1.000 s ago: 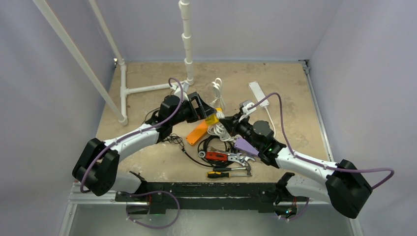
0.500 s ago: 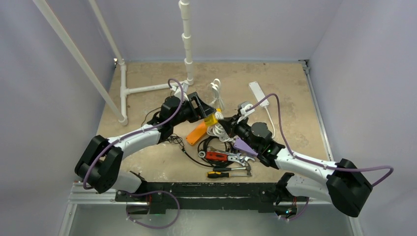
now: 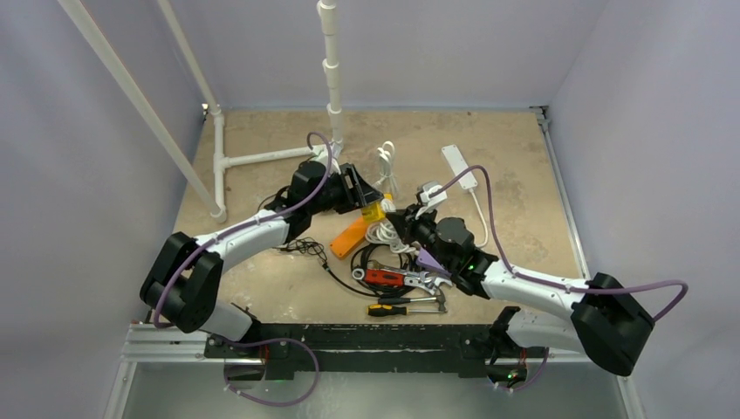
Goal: Pull the plug off the socket
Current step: Remove the plug from the socket.
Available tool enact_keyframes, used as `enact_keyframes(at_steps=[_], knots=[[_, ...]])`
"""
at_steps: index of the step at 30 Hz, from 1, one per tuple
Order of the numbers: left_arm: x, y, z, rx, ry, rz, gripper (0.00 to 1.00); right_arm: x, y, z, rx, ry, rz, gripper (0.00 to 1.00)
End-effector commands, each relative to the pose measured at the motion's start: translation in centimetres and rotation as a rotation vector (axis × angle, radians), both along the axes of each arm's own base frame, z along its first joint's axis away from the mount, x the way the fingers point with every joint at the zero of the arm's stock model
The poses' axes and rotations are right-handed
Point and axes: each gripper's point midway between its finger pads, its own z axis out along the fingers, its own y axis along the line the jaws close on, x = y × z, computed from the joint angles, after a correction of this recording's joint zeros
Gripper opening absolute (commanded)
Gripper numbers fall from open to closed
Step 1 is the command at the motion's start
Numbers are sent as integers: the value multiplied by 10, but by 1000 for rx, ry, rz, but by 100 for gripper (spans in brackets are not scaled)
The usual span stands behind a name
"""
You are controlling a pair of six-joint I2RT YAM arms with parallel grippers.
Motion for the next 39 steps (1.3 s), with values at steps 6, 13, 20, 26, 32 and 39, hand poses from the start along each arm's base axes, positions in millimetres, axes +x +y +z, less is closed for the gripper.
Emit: enact_keyframes(at_steps=[6, 13, 20, 26, 32, 39], knots=[[-1, -3, 18, 105, -104, -114, 0, 14, 15, 114, 318, -217, -44, 0], [-2, -3, 9, 81, -155, -120, 0, 7, 19, 99, 401, -133, -22, 0], [0, 4, 5, 118, -193, -108, 0, 5, 20, 88, 448, -72, -6, 0], [3, 11, 2, 140, -199, -86, 0, 13, 11, 78, 474, -25, -5, 0], [6, 14, 1, 142, -194, -72, 0, 17, 1, 84, 437, -85, -36, 0], [12, 21, -2, 141, -171, -46, 0, 17, 2, 83, 421, -91, -39, 0]])
